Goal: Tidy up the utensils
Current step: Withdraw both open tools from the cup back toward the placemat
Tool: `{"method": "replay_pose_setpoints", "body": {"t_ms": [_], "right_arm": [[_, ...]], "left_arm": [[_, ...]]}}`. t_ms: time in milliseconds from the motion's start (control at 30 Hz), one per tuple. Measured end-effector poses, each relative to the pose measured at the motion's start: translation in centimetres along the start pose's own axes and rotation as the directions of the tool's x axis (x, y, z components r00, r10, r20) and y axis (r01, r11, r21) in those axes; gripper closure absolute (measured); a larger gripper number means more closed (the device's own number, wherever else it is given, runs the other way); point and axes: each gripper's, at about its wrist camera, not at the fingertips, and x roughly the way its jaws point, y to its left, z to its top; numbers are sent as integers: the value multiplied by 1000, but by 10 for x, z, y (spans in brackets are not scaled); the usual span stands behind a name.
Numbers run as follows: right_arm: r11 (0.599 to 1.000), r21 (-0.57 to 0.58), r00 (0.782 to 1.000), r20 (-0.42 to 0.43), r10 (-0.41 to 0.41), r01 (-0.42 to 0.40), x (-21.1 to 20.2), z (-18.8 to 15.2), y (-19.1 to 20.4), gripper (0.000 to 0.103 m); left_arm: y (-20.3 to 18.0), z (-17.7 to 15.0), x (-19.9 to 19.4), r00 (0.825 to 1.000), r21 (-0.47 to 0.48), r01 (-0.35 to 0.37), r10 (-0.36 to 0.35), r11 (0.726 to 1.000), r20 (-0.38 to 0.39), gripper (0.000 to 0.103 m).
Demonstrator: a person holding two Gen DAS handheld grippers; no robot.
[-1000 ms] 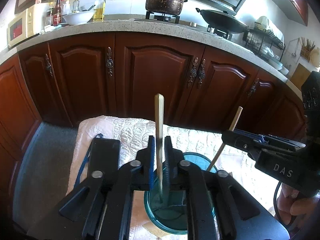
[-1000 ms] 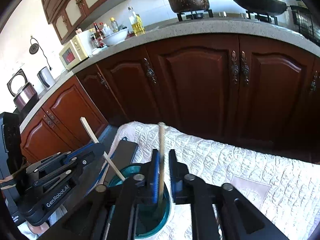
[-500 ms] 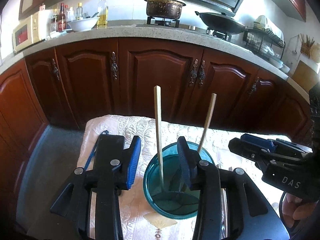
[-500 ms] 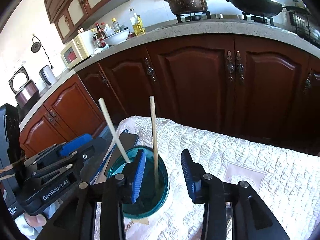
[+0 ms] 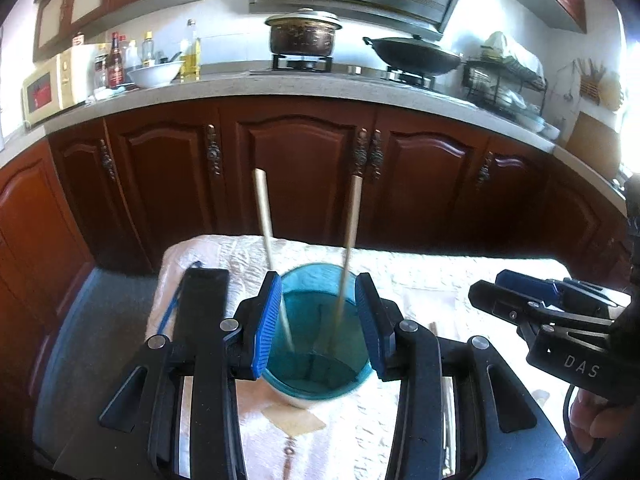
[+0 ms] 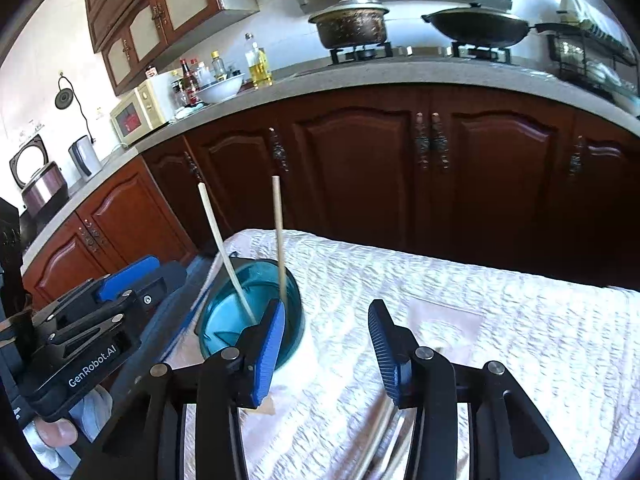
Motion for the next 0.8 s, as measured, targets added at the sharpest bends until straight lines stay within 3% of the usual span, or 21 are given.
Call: {"method": "replay_pose_setpoints", "body": {"t_ms": [333, 800], "right_arm": [[996, 16, 996, 14, -83, 83, -30, -21, -22, 61], [988, 70, 990, -5, -141, 141, -41, -36, -49, 60]], "left_arm": [[-37, -16, -8, 998, 27, 65, -65, 997, -24, 65], [-74, -28, -5, 992, 60, 116, -113, 991, -53, 65]]}}
